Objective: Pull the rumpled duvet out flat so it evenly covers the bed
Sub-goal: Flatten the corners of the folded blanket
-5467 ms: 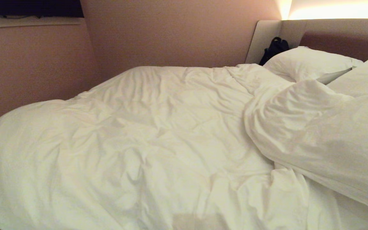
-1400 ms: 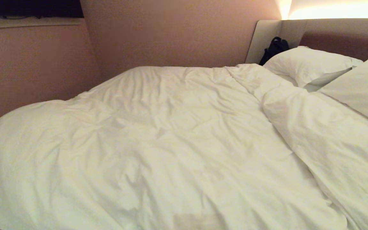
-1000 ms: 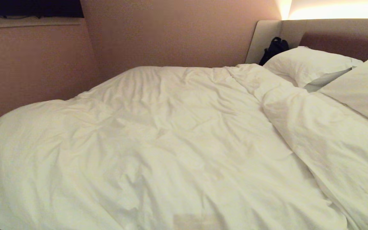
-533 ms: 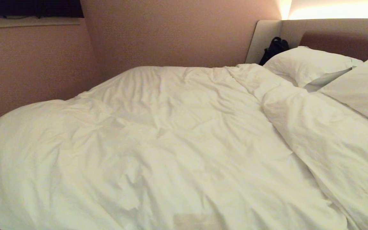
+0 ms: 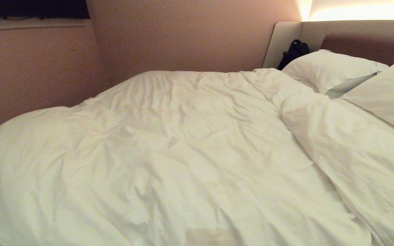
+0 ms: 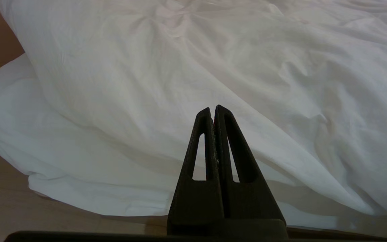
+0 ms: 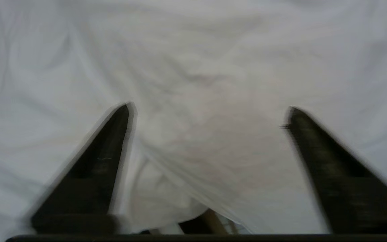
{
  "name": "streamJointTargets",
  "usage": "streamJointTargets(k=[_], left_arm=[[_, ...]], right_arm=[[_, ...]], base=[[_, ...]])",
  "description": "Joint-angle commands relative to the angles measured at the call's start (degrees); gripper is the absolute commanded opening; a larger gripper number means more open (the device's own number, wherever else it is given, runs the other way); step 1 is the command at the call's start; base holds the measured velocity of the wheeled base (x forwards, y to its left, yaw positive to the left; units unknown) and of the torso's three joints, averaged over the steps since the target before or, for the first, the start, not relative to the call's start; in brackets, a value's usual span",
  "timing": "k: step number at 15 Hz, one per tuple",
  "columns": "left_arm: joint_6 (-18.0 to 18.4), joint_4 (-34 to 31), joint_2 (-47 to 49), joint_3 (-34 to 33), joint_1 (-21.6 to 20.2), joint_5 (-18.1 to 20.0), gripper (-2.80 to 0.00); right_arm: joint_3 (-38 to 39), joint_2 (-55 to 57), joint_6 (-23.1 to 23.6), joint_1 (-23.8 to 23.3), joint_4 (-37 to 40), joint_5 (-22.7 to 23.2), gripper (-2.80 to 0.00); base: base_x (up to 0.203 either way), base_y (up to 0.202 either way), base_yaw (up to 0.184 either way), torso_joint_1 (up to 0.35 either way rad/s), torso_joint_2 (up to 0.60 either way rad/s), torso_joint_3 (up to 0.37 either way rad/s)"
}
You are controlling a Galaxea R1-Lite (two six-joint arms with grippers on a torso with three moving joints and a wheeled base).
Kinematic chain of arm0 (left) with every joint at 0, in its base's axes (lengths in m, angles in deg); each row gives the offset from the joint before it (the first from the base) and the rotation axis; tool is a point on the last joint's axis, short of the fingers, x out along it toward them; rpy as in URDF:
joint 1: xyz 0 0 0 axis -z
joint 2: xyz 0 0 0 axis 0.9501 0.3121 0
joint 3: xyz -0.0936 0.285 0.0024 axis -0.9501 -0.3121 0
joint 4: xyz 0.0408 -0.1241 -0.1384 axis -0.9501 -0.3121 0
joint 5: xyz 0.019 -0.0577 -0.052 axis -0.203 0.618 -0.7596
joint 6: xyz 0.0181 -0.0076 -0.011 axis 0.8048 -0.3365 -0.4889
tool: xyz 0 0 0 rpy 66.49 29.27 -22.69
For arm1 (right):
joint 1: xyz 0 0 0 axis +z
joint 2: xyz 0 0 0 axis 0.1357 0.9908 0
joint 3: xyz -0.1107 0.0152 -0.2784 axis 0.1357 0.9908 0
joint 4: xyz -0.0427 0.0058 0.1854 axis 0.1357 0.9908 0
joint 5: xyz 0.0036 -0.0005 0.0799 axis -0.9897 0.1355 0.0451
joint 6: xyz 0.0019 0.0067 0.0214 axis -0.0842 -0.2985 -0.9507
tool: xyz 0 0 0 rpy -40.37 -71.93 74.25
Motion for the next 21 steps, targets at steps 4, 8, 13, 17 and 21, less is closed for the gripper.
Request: streamJointTargets(k=[4, 8, 13, 17, 21], left_arm=[[-0.04, 0.03, 0.0, 0.0, 0.0, -0.02, -2.8], [-0.04, 0.03, 0.0, 0.0, 0.0, -0.02, -2.8], [-0.04, 0.03, 0.0, 0.0, 0.0, -0.02, -2.8], [-0.04, -0.02, 0.0, 0.0, 0.0, -0.02, -2.8], [-0.04, 0.03, 0.0, 0.0, 0.0, -0.02, -2.8]], right_arm=[[6.17, -5.37, 12.51, 2.45, 0.15, -0.96, -2.8], [12.3, -9.52, 18.98, 10.93, -0.3, -10.69, -2.8], [15.85, -9.14, 19.44, 20.89, -3.47, -23.69, -2.8], [25.14, -7.71, 20.45, 26.08, -23.49, -33.08, -2.8], [30.98, -9.11, 20.62, 30.77, -33.28, -34.71, -2.8]], base=[[0.0, 0.0, 0.0, 0.0, 0.0, 0.0], [0.0, 0.0, 0.0, 0.0, 0.0, 0.0], [0.0, 0.0, 0.0, 0.0, 0.0, 0.0], [0.0, 0.0, 0.0, 0.0, 0.0, 0.0], [0.0, 0.0, 0.0, 0.0, 0.0, 0.0]])
